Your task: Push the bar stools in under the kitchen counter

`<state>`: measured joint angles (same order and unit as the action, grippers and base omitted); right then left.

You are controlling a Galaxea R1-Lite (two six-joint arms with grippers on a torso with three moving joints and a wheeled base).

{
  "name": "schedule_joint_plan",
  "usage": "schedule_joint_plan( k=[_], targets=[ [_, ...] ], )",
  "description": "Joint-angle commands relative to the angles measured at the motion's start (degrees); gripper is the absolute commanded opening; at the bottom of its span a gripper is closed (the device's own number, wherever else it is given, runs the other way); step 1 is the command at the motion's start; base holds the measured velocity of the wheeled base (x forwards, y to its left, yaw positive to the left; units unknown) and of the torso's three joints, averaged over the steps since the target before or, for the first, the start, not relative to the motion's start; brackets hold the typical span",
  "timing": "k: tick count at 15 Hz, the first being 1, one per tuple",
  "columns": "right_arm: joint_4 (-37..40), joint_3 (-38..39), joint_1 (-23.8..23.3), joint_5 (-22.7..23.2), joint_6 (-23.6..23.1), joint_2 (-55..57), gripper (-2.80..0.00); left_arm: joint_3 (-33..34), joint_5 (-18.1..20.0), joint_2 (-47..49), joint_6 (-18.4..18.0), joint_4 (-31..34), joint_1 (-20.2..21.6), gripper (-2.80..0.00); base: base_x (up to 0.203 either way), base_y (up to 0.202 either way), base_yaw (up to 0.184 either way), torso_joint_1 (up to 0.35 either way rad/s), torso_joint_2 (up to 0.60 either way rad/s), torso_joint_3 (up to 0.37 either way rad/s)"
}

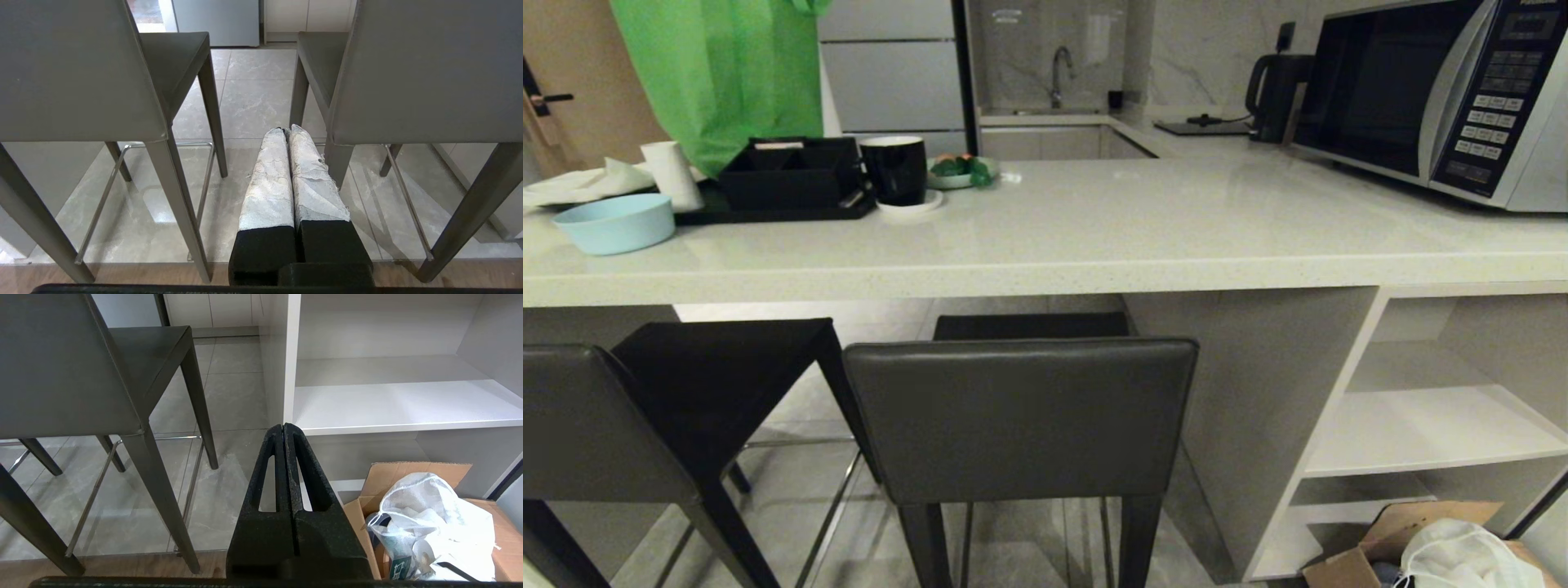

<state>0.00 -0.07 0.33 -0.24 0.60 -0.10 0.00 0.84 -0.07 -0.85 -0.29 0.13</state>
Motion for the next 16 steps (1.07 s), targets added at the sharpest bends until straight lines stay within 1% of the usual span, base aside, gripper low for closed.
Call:
schedule_joint_plan(
  k=[1,16],
  targets=[
    [0.0,-0.01,0.02,-0.02,0.02,0.1,-2.8,0.18,0.04,0.07,0.15,-0.15,0.04,-2.8,0.0,0.0,0.0,0.0,0.0,0.0],
    [0.0,-0.01,0.02,-0.02,0.02,0.1,-2.8,0.18,-0.05,0.07,0.33,-0.15,0.04,-2.8,0.0,0.0,0.0,0.0,0.0,0.0]
  ],
)
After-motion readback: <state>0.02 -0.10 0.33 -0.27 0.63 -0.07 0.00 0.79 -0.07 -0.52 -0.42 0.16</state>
